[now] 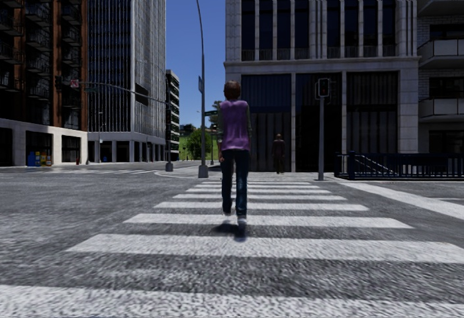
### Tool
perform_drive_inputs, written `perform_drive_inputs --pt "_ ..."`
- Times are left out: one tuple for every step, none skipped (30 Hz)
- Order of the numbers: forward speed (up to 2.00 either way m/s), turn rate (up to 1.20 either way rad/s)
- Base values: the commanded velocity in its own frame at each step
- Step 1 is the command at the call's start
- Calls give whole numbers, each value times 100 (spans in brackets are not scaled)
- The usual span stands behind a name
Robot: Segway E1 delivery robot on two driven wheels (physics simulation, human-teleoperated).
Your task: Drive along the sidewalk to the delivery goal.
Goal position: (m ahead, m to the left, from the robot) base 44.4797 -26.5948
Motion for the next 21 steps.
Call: perform_drive_inputs --pt "117 -9" --pt "117 -15" --pt "117 -17" --pt "117 -17" --pt "117 -5" --pt "117 0" --pt "119 0" --pt "120 0" --pt "125 0" --pt "128 0" --pt "128 0" --pt "132 0" --pt "136 0" --pt "137 0" --pt "137 0" --pt "137 0" --pt "138 0" --pt "138 0" --pt "142 0" --pt "145 0" --pt "145 0"
